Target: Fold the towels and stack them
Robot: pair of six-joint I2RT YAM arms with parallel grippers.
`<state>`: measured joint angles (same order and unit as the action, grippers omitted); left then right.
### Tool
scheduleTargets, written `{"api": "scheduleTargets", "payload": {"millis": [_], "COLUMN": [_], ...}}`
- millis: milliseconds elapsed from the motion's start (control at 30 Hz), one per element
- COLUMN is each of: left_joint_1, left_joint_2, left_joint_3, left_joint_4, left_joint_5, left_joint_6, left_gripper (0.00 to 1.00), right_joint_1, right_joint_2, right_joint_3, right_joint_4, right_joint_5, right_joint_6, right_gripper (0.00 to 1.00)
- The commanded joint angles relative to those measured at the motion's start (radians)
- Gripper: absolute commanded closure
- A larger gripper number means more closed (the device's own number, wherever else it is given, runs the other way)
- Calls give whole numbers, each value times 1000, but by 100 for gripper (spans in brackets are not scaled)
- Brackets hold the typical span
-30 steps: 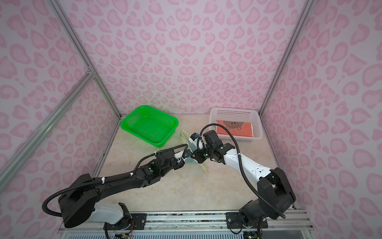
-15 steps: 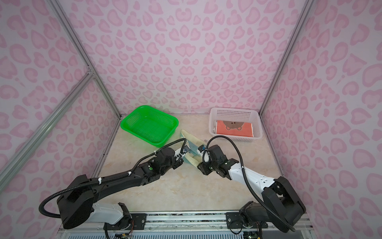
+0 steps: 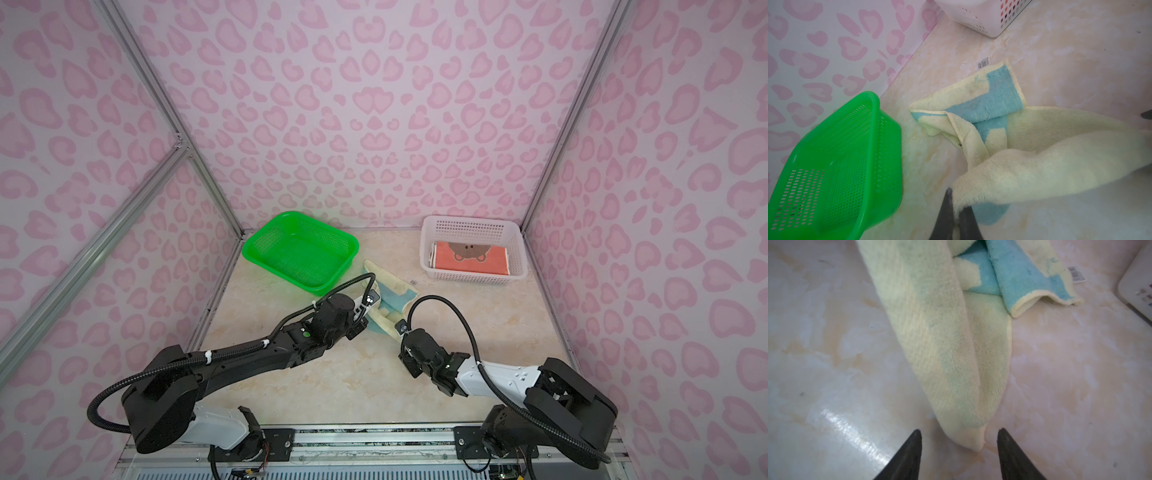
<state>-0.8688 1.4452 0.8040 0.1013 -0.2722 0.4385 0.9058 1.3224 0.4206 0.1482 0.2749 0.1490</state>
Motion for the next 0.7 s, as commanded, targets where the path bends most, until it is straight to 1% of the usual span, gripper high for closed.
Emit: {"api": "scheduleTargets", "payload": {"millis": [0, 167, 233, 267, 300, 367, 433, 567, 667], "left_joint_1": [2, 3, 4, 4, 4, 5, 7, 8, 11], "left_joint_2": [4, 1, 2, 3, 4, 4, 3, -16, -33], "left_joint_3": [15, 13, 14, 13, 11, 10, 13, 52, 131], "left_joint_4": [0, -9, -11, -13, -12, -12, -13, -40, -125], "left_joint_5": [-2, -4, -6, -9, -12, -13, -16, -29, -40], "left_joint_6": [-14, -15, -14, -13, -14, -18, -30, -99, -173], "left_gripper": [97, 97, 97, 97, 97, 97, 97, 97, 97], "right_joint_1": [2, 2, 1, 1, -1, -9, -22, -55, -99], "right_joint_2": [46, 116, 133, 137, 138, 127, 100, -3, -84], "right_joint_3": [-5, 7, 15, 19, 19, 16, 21, 73, 148], "right_joint_4": [100, 140, 137, 134, 135, 132, 114, 4, -111], "right_joint_5": [77, 99, 104, 105, 108, 109, 104, 94, 127], "right_joint_6": [54, 71, 71, 70, 70, 68, 57, 19, 7], "right_gripper": [42, 45, 50, 54, 63, 86, 100, 100, 100]}}
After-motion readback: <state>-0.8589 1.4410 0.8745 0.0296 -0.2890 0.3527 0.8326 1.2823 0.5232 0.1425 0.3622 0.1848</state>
